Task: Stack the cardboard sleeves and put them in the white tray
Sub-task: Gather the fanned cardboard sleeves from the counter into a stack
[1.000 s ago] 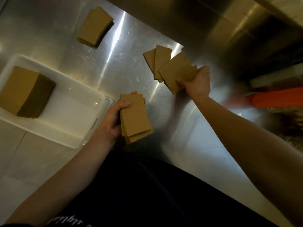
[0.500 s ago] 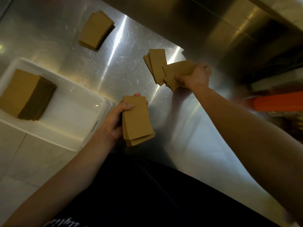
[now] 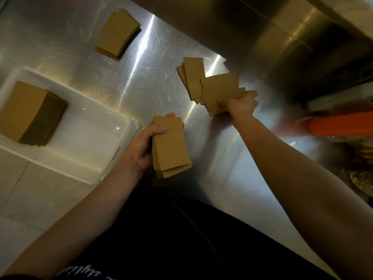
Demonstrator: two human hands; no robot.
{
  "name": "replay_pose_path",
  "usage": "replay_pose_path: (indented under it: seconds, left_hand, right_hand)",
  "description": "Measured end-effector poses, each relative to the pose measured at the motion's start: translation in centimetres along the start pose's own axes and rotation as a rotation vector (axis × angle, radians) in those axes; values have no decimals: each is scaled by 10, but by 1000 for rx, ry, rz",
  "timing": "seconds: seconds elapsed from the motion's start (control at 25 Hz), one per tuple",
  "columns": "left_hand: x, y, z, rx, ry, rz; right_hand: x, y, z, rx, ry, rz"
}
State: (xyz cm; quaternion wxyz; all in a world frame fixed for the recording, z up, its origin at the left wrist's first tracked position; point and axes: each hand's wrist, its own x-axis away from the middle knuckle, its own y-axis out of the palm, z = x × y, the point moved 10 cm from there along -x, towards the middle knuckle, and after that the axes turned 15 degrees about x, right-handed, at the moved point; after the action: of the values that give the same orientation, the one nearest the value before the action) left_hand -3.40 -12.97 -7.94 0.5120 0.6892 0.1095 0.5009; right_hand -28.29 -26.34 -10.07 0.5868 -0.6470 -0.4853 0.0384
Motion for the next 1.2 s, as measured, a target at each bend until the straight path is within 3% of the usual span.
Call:
replay_pose_path:
  seconds: [0.16,0.36,0.68,0.92,1.04,1.2]
  left_hand:
    - [3,-2,1,0,7,-8]
    - [6,-3,2,-5,9,7]
    - [6,-3,5,-7,18,19]
    - [6,-2,7,-29,24,17]
    - [5,-2,7,-22,28,9]
    - [4,-4,6,-11,31,8]
  right_hand:
    - [8,-4,6,-294,-61,-41]
    - [13,-2,-30,-134,-276,-363]
    - [-17,-12,-54,191,-220,-190]
    - [-8,-6,-32,-17,-185,-209]
    - [7,-7,-28,-142,-255,-354]
    - [19,-7,-53,23,-411,-528]
